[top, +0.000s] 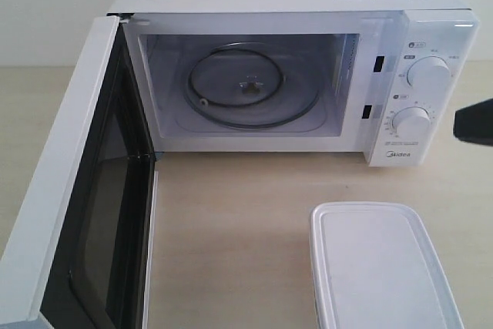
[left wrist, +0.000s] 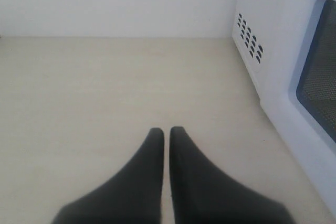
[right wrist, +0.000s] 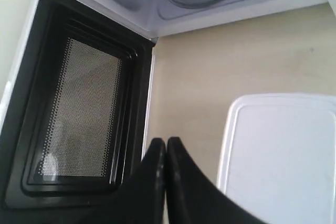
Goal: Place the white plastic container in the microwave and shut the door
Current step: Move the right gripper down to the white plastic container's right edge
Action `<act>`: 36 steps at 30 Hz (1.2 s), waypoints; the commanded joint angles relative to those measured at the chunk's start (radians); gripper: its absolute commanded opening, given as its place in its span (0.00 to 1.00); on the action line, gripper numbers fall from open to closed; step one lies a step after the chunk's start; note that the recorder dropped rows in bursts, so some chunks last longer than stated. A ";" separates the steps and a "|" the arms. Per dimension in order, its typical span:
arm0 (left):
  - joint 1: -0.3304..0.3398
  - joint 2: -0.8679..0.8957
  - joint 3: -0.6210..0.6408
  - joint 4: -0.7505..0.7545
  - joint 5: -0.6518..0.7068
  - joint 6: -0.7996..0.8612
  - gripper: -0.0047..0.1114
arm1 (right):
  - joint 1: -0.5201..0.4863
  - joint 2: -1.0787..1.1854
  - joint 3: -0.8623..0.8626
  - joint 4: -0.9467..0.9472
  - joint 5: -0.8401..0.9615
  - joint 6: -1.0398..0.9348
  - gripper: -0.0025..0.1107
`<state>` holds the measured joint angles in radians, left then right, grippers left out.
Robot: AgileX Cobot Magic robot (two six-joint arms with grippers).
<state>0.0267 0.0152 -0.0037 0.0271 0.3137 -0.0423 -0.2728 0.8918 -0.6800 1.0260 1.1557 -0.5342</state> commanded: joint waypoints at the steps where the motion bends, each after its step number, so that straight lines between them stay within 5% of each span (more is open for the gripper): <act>1: -0.002 -0.008 0.004 -0.008 0.000 -0.009 0.08 | -0.034 0.021 0.084 0.037 -0.008 -0.077 0.02; 17: -0.002 -0.008 0.004 -0.008 0.000 -0.009 0.08 | -0.097 0.096 0.306 -0.064 -0.175 -0.095 0.03; 27: -0.002 -0.008 0.004 -0.008 0.000 -0.009 0.08 | -0.097 0.136 0.308 -0.124 -0.221 -0.024 0.48; 36: -0.002 -0.008 0.004 -0.008 0.000 -0.009 0.08 | -0.095 0.381 0.306 -0.082 -0.216 -0.132 0.49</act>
<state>0.0267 0.0152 -0.0037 0.0271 0.3137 -0.0423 -0.3610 1.2161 -0.3775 0.9296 0.9424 -0.6275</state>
